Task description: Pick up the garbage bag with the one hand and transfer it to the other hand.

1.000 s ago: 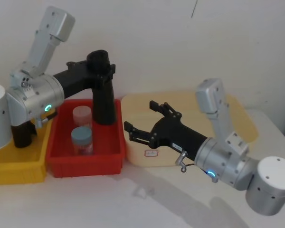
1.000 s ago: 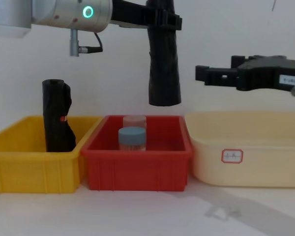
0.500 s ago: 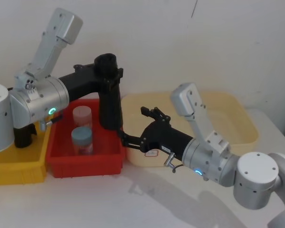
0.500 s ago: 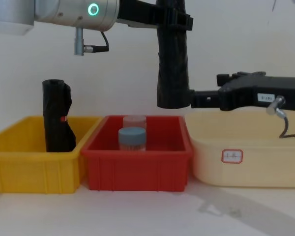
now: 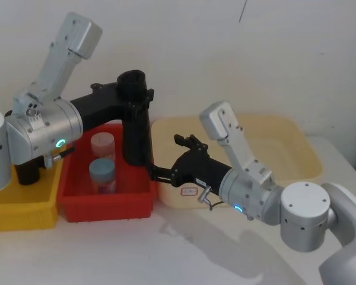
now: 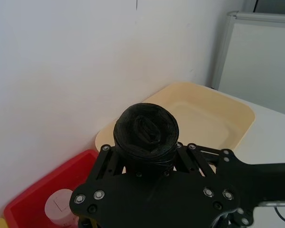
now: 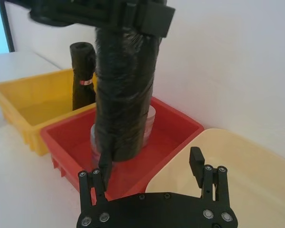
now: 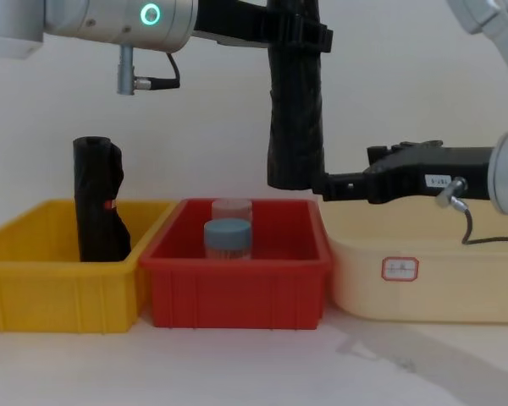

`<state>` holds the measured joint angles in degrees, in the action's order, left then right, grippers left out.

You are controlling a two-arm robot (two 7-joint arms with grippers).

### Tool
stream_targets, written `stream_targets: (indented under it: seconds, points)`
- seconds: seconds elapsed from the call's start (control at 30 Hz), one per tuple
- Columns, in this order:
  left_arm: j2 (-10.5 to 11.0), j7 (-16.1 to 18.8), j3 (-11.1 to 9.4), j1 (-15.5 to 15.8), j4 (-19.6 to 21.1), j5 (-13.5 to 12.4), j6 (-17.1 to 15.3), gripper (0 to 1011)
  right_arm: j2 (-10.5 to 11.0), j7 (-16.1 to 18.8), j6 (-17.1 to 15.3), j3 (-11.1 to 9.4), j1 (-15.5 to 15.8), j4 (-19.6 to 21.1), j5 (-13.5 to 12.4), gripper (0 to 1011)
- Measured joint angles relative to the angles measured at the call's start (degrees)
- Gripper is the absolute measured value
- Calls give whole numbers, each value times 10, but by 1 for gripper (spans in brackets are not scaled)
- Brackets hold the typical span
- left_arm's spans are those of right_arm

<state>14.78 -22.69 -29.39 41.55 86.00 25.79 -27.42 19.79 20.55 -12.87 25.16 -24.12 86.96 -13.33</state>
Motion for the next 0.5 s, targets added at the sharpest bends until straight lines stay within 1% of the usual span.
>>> stream_targets:
  seconds: [0.2,0.5]
  points:
    - [4,0,-2,-3,5,2,2,377,-9,0,-9,0,-10,-10,1,1000]
    - [7,1,-7,-7,13,6,8,377,-19,3,-24,-1,-19,-12,0,1000]
